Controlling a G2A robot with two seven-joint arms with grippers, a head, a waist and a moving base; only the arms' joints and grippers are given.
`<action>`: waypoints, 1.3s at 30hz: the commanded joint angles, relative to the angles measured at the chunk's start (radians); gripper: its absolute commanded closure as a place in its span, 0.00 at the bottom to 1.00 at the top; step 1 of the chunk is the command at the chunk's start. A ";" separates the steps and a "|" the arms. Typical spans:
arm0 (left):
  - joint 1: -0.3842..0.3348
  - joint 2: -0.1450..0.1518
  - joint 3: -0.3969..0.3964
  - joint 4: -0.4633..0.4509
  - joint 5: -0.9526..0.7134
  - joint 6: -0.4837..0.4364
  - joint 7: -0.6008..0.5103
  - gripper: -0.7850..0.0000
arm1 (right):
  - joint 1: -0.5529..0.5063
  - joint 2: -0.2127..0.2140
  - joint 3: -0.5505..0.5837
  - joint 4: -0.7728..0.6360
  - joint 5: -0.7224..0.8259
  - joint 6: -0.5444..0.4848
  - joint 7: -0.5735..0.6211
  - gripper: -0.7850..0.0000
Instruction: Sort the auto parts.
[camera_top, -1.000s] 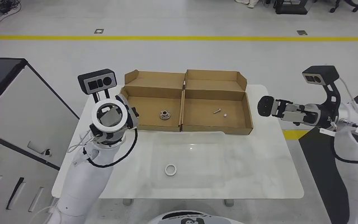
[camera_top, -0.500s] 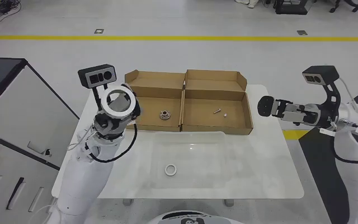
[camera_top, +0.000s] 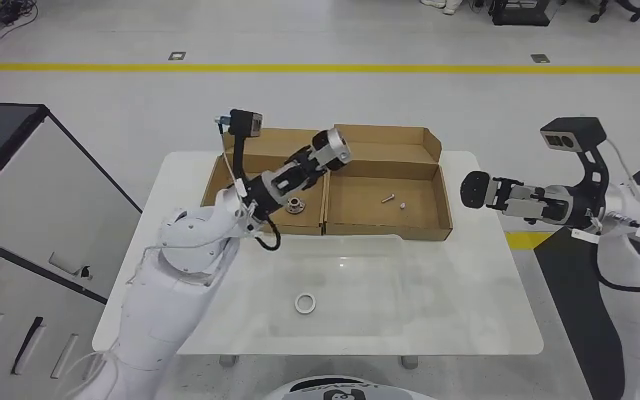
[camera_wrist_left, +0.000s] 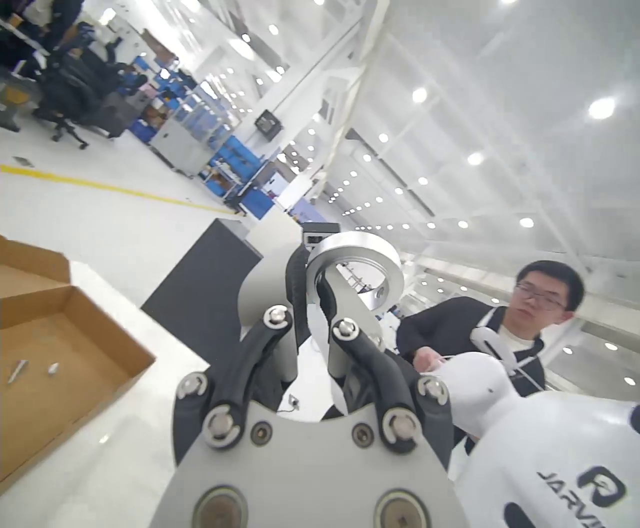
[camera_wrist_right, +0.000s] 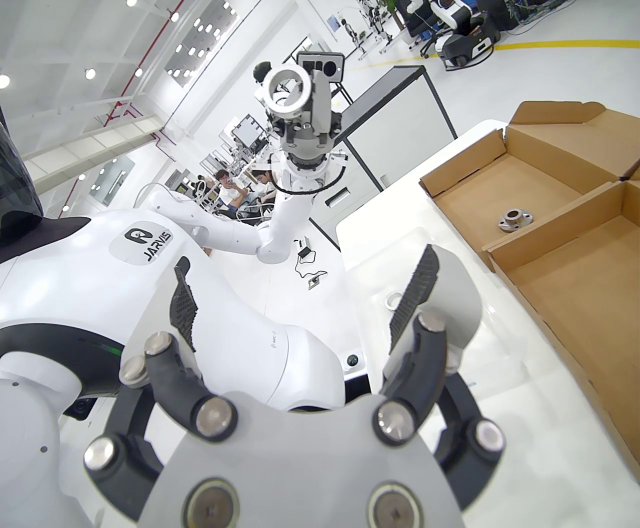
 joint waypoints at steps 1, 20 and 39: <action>-0.017 -0.003 0.014 0.024 0.062 0.072 0.042 1.00 | 0.000 0.000 0.000 0.000 0.000 0.000 0.000 0.00; -0.271 -0.033 0.158 0.204 0.476 0.474 0.122 1.00 | 0.000 0.000 0.000 0.000 0.000 0.000 0.000 0.00; -0.379 -0.015 0.237 0.323 1.034 0.551 -0.298 1.00 | 0.000 0.000 0.000 0.000 0.000 0.000 0.000 0.00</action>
